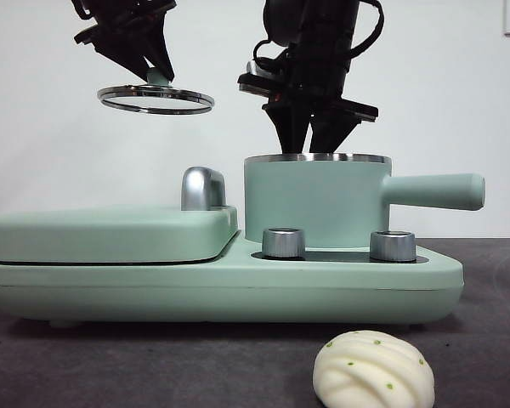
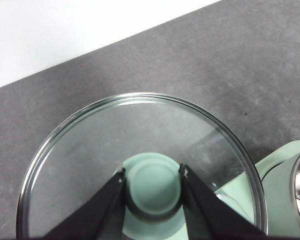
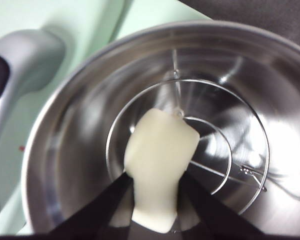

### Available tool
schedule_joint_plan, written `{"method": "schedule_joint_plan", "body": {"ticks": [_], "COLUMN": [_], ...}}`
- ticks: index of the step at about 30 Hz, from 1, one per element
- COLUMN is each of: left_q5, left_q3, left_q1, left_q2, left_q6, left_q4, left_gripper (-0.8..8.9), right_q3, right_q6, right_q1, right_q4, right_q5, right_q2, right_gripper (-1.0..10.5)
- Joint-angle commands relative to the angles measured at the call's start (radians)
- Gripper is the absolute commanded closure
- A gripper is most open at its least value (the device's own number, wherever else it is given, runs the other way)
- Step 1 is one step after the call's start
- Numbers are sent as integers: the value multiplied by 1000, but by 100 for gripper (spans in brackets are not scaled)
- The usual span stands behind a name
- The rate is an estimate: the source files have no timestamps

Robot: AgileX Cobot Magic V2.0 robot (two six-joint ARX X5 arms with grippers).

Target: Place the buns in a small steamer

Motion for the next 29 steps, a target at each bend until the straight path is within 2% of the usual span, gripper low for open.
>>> {"method": "schedule_joint_plan", "body": {"ticks": [1, 5, 8, 15, 19, 22, 25, 29], "left_q5": [3, 3, 3, 3, 3, 3, 3, 3], "left_q3": [42, 42, 42, 42, 42, 42, 42, 42], "left_q1": [-2, -2, -2, -2, -2, -2, -3, -3], "left_q2": [-6, -6, -6, -6, -6, -6, -6, -6], "left_q6": [-5, -5, -5, -5, -5, -5, -5, -5], "left_q4": [22, 19, 19, 15, 14, 5, 3, 3], "left_gripper": [789, 789, 789, 789, 789, 789, 789, 789], "right_q3": [27, 27, 27, 56, 186, 188, 126, -30], "right_q6": [-15, -15, -14, -11, -11, -3, 11, 31], "right_q1": [6, 4, 4, 3, 3, 6, 22, 44], "right_q4": [7, 7, 8, 8, -104, -107, -108, -108], "right_q5": [-4, -44, -43, -27, -21, -10, 3, 3], "right_q2": [29, 29, 29, 18, -2, -95, -213, -374], "right_gripper": [818, 745, 566, 553, 503, 496, 448, 446]}}
